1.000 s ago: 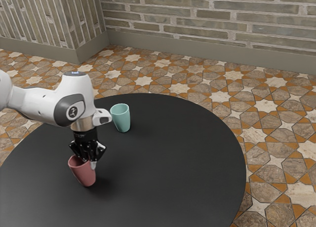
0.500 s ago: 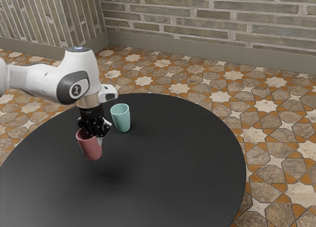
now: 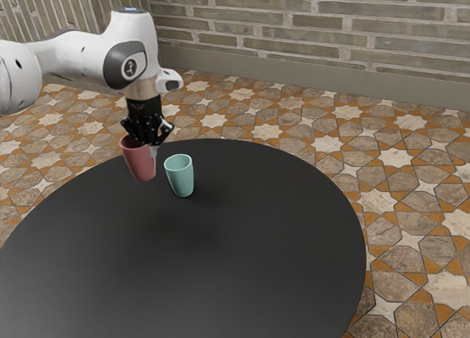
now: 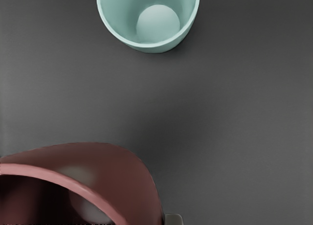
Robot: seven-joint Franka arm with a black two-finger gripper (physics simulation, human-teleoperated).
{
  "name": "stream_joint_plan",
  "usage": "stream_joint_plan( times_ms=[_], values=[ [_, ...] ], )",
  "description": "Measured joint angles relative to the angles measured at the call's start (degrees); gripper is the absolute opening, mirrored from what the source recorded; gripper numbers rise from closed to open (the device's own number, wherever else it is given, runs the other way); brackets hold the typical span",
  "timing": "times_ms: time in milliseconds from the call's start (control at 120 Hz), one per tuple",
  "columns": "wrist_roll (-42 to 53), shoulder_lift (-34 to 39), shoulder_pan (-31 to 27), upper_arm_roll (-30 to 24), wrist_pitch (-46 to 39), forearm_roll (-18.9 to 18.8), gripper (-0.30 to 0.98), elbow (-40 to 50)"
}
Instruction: Place the right cup onto the left cup
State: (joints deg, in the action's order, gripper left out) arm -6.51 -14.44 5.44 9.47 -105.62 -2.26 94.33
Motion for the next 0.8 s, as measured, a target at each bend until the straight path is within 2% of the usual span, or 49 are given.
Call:
stream_joint_plan(
  times_ms=[325,800],
  values=[
    [2.2,-9.5,-0.3,-0.2,4.4,0.6,-0.10,-14.2],
    [4.1,-18.1,-1.5,-0.6,4.9,3.5,-0.10,-23.4]
  ],
)
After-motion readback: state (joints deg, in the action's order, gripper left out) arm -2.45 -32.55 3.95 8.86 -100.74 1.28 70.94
